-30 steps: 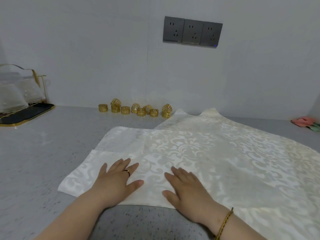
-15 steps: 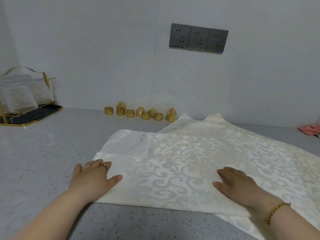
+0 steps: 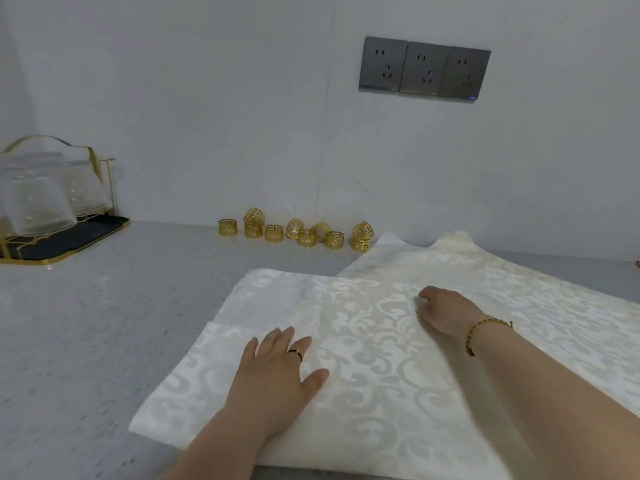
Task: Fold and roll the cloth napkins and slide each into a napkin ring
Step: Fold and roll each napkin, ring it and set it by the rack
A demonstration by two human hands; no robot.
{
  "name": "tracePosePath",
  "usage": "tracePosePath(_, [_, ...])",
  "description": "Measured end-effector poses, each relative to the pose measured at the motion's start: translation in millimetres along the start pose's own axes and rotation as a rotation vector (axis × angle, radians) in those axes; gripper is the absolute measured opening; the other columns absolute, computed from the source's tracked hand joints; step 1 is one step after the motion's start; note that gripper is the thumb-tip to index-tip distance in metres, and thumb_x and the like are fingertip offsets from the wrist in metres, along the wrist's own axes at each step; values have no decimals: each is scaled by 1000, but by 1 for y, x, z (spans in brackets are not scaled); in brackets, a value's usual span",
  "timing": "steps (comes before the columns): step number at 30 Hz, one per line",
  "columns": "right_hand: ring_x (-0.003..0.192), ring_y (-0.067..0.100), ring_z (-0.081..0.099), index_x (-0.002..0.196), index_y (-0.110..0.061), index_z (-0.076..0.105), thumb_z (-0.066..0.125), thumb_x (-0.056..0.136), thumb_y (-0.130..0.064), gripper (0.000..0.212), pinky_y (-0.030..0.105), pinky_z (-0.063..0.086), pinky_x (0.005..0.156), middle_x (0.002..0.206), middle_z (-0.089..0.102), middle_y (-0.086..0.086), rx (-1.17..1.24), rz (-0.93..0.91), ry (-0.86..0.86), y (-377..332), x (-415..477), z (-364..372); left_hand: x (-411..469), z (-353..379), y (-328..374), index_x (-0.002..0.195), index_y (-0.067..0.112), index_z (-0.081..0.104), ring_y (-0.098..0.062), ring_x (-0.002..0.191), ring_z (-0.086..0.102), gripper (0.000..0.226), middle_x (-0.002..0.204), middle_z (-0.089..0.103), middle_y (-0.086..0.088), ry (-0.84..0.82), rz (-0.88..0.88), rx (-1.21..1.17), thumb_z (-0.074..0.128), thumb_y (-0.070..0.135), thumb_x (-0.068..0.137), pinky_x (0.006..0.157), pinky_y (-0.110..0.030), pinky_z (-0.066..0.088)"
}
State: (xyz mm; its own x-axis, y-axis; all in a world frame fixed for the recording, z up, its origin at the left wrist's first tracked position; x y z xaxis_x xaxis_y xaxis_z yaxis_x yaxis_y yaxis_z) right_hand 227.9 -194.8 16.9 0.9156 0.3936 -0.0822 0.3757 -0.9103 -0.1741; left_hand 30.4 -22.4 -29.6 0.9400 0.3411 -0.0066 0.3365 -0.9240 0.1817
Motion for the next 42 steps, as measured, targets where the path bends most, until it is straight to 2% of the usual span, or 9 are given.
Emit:
tracePosePath(8, [126,28,39,139,-16,28,24,100,-26,41,36,27,104,139,44,8,-59,-55,52,-19,53,11,6,5,-4,146,31,2,-12,142,-11,60,155,-7,7,-31,20,16,17,56,94,116,-34,-8])
tracePosePath(20, [112,29,46,106,-14,66,44,91,-14,27,33,32,92,110,65,8,-149,-196,434,-17,30,-19,5,3,-6,146,31,0,-11,142,-12,63,155,-12,5,-41,30,-51,21,57,93,115,-34,-9])
tracePosePath(24, [106,30,54,93,-6,72,56,85,-8,18,34,33,91,98,70,11,34,-333,574,-18,-8,-41,-2,-8,-9,145,33,-4,-11,142,-8,68,153,-15,9,127,17,-272,35,51,93,113,-27,-8])
tracePosePath(28, [73,32,66,65,-11,72,67,67,-4,8,39,43,74,64,68,5,-18,-596,784,-21,-70,-47,-18,-27,-9,144,32,-6,-13,142,-5,73,154,-11,10,430,-48,-353,44,42,92,112,-24,-6])
tracePosePath(31, [67,22,68,59,-20,69,65,57,-15,7,33,46,77,57,64,-6,-108,-711,830,-15,-112,-34,-30,-39,-11,146,27,4,-18,141,1,79,155,-3,2,579,-40,-360,57,33,87,113,-26,-4])
tracePosePath(35, [82,6,57,64,-25,69,59,68,-23,10,23,32,82,63,66,-14,-65,-731,794,8,-145,-9,-41,-40,-29,137,13,40,-26,127,26,99,142,37,-21,619,42,-45,88,21,51,105,-34,11])
tracePosePath(39, [81,3,52,66,-26,69,44,72,-28,25,16,33,76,65,65,-15,1,-725,720,26,-163,19,-53,-34,-43,137,21,40,-27,139,22,68,152,19,-8,429,-8,-14,70,16,76,114,-41,9])
tracePosePath(41, [73,3,59,65,-28,68,45,70,-28,24,14,33,75,65,65,-16,-26,-707,659,32,-167,33,-60,-33,-46,114,21,65,-32,124,48,52,139,44,-11,394,54,52,76,4,66,104,-47,32])
tracePosePath(42, [68,4,62,64,-28,68,47,69,-27,21,14,33,75,66,65,-17,-44,-691,634,35,-167,37,-62,-31,-50,97,20,73,-34,105,62,50,123,59,-12,433,94,92,82,-2,53,88,-49,46])
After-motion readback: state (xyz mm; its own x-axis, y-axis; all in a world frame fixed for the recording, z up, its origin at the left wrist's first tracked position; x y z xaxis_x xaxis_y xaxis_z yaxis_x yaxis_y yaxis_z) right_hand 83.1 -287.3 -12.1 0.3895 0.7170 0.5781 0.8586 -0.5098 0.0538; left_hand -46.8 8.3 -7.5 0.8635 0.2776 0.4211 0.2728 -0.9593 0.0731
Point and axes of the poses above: each hand's wrist, its own x-axis towards the middle knuckle, its own z-axis out of the palm, y = z × x, the point moved 2 cm from there along x, towards the middle knuckle
